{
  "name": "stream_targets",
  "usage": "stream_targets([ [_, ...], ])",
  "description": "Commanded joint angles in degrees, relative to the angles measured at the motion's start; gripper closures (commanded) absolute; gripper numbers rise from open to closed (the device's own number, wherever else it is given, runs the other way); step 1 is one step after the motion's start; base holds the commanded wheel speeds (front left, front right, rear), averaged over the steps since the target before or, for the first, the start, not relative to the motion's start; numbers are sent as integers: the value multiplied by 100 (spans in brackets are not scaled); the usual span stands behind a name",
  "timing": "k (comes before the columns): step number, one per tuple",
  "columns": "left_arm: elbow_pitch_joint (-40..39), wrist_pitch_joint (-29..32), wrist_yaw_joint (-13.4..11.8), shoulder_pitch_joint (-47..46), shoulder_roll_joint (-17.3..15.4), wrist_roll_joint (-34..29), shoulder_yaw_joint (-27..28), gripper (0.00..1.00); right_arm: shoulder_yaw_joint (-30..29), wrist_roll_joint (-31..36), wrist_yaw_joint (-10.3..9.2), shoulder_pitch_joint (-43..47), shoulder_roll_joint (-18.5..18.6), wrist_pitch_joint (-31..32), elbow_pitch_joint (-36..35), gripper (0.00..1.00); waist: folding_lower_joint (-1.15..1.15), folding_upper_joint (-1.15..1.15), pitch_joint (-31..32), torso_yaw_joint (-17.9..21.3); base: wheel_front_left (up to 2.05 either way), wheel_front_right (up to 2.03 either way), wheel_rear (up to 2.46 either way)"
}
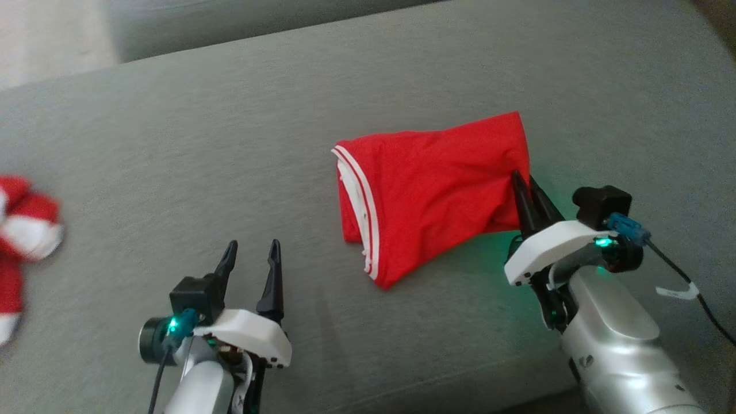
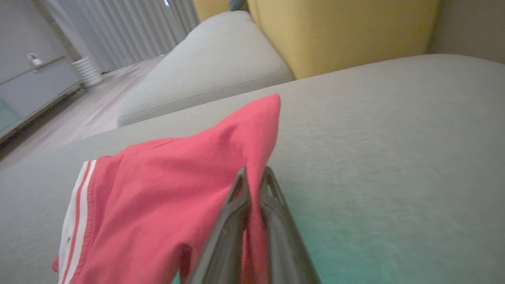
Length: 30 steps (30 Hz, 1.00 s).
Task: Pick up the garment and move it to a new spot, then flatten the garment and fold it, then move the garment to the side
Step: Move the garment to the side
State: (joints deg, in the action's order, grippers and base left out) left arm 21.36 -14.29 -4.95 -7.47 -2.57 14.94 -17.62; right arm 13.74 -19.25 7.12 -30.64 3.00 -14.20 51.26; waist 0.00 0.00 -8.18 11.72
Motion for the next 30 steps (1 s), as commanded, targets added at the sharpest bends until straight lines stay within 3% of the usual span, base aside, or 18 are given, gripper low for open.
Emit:
stream_targets([
  [1, -188, -71, 17, -244, -31, -85, 218, 0, 191, -68, 36, 2, -12, -79, -282, 100, 0, 0, -138, 896, 0, 0, 0],
  [8, -177, -71, 98, -394, -31, -226, 335, 0, 534, -296, 36, 42, -12, -6, -631, 100, 0, 0, -308, 1701, 0, 0, 0],
  [13, -15, -71, 255, -622, -31, -297, 190, 0, 387, -298, 36, 92, -12, 8, -801, 100, 0, 0, -497, 1817, 0, 0, 0],
  [22, -3, -71, 273, -651, -31, -410, 220, 0, 101, 285, 36, -566, 9, 171, -780, 100, 0, 0, -810, 1719, 0, 0, 0],
  [30, -53, -71, 366, -785, -31, -582, 277, 0, -1142, 1208, 36, -1680, 651, 130, 27, 100, 0, 0, -1144, 1044, 0, 0, 0],
])
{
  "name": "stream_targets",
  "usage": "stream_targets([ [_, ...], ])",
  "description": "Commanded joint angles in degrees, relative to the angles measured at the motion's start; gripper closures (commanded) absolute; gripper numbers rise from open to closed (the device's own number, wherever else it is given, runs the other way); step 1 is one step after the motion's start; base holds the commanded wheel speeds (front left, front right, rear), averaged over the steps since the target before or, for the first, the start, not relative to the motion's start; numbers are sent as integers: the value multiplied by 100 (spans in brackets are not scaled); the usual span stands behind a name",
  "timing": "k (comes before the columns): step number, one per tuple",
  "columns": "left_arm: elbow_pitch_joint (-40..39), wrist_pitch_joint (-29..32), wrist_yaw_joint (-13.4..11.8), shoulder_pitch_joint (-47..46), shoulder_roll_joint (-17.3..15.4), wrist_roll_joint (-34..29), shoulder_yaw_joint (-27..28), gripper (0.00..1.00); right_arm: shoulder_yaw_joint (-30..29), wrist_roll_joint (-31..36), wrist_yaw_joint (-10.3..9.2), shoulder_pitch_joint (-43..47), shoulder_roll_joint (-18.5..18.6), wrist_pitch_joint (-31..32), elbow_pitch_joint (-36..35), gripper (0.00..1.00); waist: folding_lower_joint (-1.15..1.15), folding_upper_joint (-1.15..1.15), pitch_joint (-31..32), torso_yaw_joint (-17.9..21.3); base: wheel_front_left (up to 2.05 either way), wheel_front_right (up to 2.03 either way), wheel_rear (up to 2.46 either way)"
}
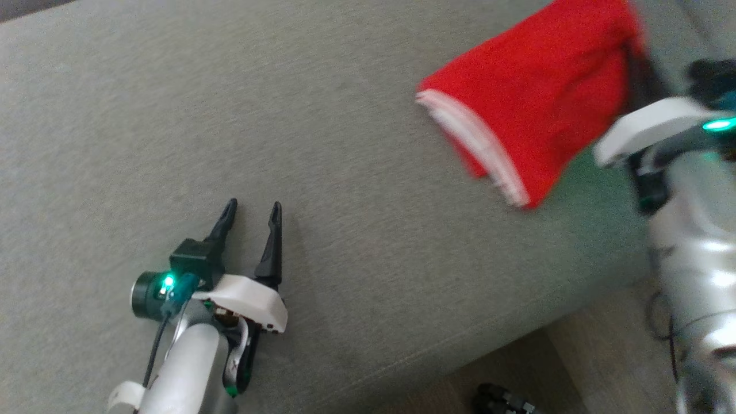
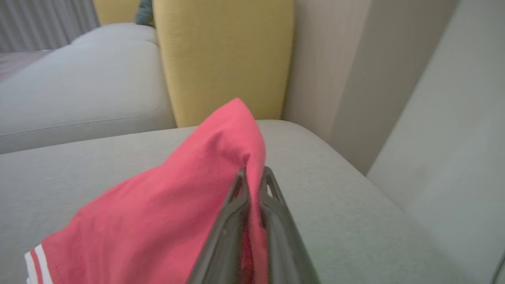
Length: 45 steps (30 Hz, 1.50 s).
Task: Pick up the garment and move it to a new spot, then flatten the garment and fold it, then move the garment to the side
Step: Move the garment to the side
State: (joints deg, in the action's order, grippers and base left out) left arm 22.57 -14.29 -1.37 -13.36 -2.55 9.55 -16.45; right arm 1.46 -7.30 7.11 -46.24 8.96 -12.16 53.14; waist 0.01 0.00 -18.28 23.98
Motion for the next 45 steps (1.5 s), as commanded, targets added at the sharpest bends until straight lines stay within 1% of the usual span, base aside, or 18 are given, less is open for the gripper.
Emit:
stream_targets([
  [1, -169, -71, 13, -211, -32, -58, 181, 0, -148, 161, 37, -244, 163, -75, -39, 100, -1, 0, -175, -252, 0, 0, 0],
  [3, -175, -71, 25, -241, -32, -78, 215, 0, -599, 482, 37, -456, 373, -54, 181, 100, -1, 0, -240, -379, 0, 0, 0],
  [4, -185, -71, 44, -263, -32, -96, 236, 0, -1041, 778, 37, -619, 555, -45, 332, 100, -1, 0, -292, -473, 0, 0, 0],
  [7, -188, -71, 60, -282, -32, -107, 256, 0, -1615, 1214, 37, -771, 712, -47, 430, 100, -1, 0, -331, -547, 0, 0, 0],
  [10, -195, -71, 59, -287, -32, -108, 276, 0, -1871, 1606, 37, -852, 718, -33, 491, 100, -1, 0, -350, -568, 0, 0, 0],
  [13, -189, -71, 61, -280, -32, -118, 306, 0, -2107, 1875, 37, -886, 588, -84, 456, 100, -1, 0, -352, -540, 0, 0, 0],
  [14, -181, -71, 63, -283, -32, -116, 307, 0, -2159, 1992, 37, -872, 549, -105, 427, 78, -1, 0, -346, -534, 0, 0, 0],
  [15, -174, -71, 64, -290, -32, -113, 303, 0, -2217, 2072, 37, -851, 493, -113, 430, 50, -1, 0, -338, -533, 0, 0, 0],
  [16, -167, -71, 65, -297, -32, -110, 298, 0, -2302, 2114, 37, -835, 432, -121, 433, 0, -1, 0, -327, -534, 0, 0, 0],
  [22, -164, -71, 49, -286, -32, -64, 307, 0, -2383, 2475, 37, -749, 226, -218, 246, 0, -1, 0, -208, -579, 0, 0, 0],
  [25, -181, -71, 19, -225, -32, -8, 347, 0, -2312, 2473, 37, -692, 20, -261, 118, 0, -1, 0, -74, -655, 0, 0, 0],
  [27, -196, -71, -26, -171, -32, 46, 376, 0, -2152, 2399, 37, -628, -136, -275, 22, 0, -1, 0, 46, -738, 0, 0, 0],
  [32, -258, -71, -192, 2, -32, 192, 469, 0, -1470, 1880, 37, -183, -478, -282, -565, 0, -1, 0, 387, -1079, 0, 0, 0],
  [37, -298, -71, -364, 204, -32, 247, 554, 0, -686, 1248, 37, 671, -591, -283, -980, 0, -1, 0, 739, -1552, 0, 0, 0],
  [41, -252, -71, -491, 370, -32, 300, 678, 0, -346, 743, 37, 1331, -605, -283, -1232, 0, -1, 0, 969, -1930, 0, 0, 0],
  [45, -233, -71, -571, 507, -32, 329, 799, 0, -220, 416, 37, 1872, -606, -283, -1466, 0, -1, 0, 1156, -2202, 0, 0, 0],
])
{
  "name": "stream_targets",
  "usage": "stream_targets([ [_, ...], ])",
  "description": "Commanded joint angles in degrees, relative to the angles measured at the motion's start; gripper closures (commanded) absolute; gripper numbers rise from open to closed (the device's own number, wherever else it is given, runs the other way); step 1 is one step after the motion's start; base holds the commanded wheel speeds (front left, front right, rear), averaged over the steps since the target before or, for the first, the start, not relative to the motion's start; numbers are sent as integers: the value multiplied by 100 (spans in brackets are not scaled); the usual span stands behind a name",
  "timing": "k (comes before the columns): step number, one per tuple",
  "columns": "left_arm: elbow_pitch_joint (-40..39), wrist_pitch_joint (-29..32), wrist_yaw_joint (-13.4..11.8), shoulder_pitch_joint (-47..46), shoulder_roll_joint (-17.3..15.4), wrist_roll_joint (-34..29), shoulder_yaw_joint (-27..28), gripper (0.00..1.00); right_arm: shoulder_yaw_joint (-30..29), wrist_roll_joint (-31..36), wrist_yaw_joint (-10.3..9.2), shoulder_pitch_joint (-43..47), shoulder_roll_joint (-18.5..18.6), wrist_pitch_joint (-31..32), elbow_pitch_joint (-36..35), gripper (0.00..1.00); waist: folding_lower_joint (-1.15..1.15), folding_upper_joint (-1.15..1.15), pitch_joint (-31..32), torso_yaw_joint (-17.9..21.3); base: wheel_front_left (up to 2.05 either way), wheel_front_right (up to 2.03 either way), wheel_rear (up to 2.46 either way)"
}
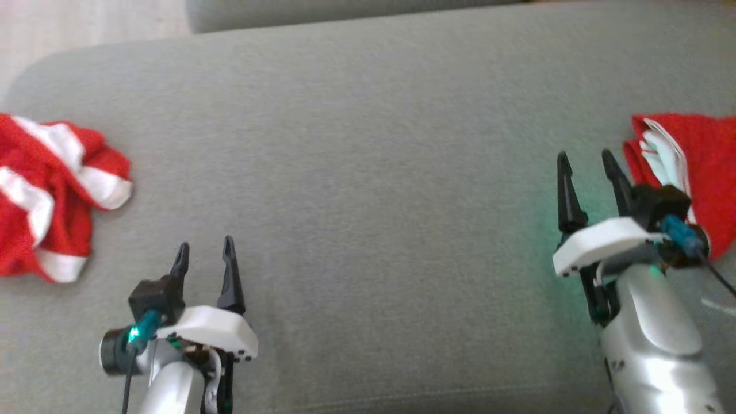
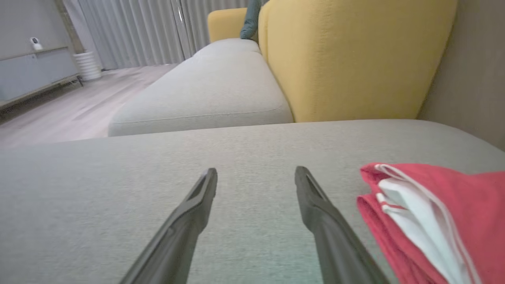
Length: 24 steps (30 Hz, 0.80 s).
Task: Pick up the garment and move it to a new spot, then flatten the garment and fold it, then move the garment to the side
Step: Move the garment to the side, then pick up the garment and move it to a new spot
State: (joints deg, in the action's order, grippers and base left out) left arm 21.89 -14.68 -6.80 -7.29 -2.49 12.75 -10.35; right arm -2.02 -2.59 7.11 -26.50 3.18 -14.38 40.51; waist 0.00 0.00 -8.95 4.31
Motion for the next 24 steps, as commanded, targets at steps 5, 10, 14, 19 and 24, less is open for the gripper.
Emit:
stream_targets([
  [5, -131, -32, -63, 76, -39, -52, 347, 0, 108, -379, 37, 392, -29, -62, -362, 0, 0, 0, 465, -437, 0, 0, 0],
  [10, -149, -32, -54, 225, -39, -95, 447, 0, 146, -431, 37, 675, -29, -62, -422, 0, 0, 0, 635, -517, 0, 0, 0],
  [14, -214, -32, -55, 330, -39, -91, 516, 0, 225, -468, 37, 808, -30, -62, -451, 0, 0, 0, 726, -522, 0, 0, 0],
  [19, -269, -32, -64, 385, -39, -106, 570, 0, 330, -499, 37, 871, -30, -62, -463, 0, 0, 0, 742, -509, 0, 0, 0],
  [24, -293, -32, -59, 359, -39, -93, 575, 0, 399, -524, 37, 876, -30, -62, -473, 0, 0, 0, 712, -545, 0, 0, 0],
])
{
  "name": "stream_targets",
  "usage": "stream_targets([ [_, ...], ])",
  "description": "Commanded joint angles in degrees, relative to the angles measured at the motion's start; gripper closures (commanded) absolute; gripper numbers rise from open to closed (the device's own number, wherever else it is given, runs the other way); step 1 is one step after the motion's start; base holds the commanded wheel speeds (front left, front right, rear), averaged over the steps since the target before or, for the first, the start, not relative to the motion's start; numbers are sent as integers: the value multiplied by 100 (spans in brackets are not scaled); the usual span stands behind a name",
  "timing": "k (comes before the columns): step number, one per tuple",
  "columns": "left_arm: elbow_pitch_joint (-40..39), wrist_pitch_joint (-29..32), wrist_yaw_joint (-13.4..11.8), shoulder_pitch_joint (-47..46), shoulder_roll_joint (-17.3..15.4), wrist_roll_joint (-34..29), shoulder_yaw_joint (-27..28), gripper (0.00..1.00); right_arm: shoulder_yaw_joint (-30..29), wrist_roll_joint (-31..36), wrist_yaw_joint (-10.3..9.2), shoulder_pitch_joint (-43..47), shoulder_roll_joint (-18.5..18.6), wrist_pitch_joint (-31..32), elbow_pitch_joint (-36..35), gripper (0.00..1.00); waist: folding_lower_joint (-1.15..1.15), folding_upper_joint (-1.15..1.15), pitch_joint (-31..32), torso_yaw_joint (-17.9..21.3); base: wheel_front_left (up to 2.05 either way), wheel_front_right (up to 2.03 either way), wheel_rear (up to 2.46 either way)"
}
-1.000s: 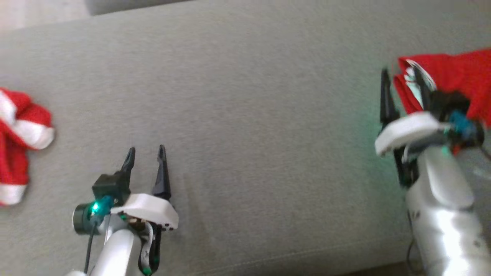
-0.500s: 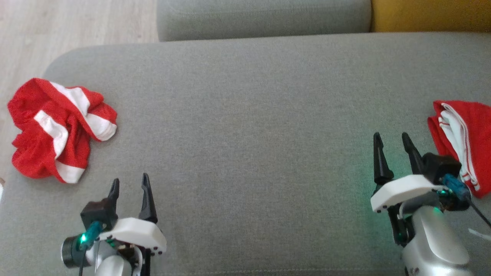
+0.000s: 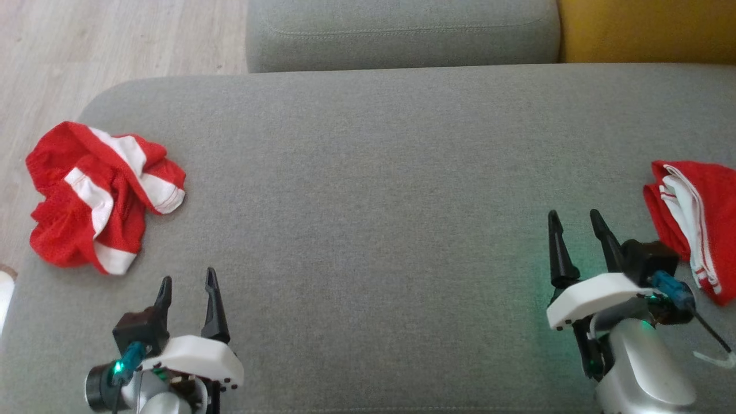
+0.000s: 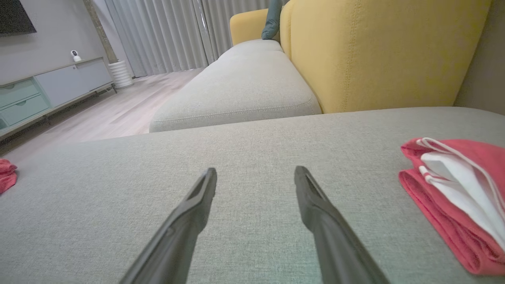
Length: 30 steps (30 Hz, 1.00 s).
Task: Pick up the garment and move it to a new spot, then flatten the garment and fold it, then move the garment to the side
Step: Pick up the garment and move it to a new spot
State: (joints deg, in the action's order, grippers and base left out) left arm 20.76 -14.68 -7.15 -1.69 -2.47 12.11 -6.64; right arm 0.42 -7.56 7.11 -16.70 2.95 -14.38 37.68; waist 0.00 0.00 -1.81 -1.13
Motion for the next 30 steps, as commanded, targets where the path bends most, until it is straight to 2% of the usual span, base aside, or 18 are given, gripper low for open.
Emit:
stream_targets([
  [1, -185, -32, -24, -214, -41, -21, 196, 0, 182, -18, 37, -115, -7, -62, -190, 0, 0, 0, -13, -23, 0, 0, 0],
  [7, -223, -32, -30, -287, -41, 10, 155, 0, 383, 29, 37, -105, -7, -62, -196, 0, 0, 0, -64, -424, 0, 0, 0],
  [24, -287, -32, -38, -123, -41, -14, 392, 0, 841, -367, 37, -10, -7, -62, -144, 0, 0, 0, -50, -2621, 0, 0, 0],
  [27, -289, -32, -49, -62, -41, -20, 471, 0, 977, -429, 37, -48, -7, -62, -118, 0, 0, 0, -85, -2872, 0, 0, 0],
  [30, -358, -32, -52, -20, -41, 105, 572, 0, 1094, -463, 37, -133, -7, -62, -69, 0, 0, 0, -138, -2898, 0, 0, 0],
])
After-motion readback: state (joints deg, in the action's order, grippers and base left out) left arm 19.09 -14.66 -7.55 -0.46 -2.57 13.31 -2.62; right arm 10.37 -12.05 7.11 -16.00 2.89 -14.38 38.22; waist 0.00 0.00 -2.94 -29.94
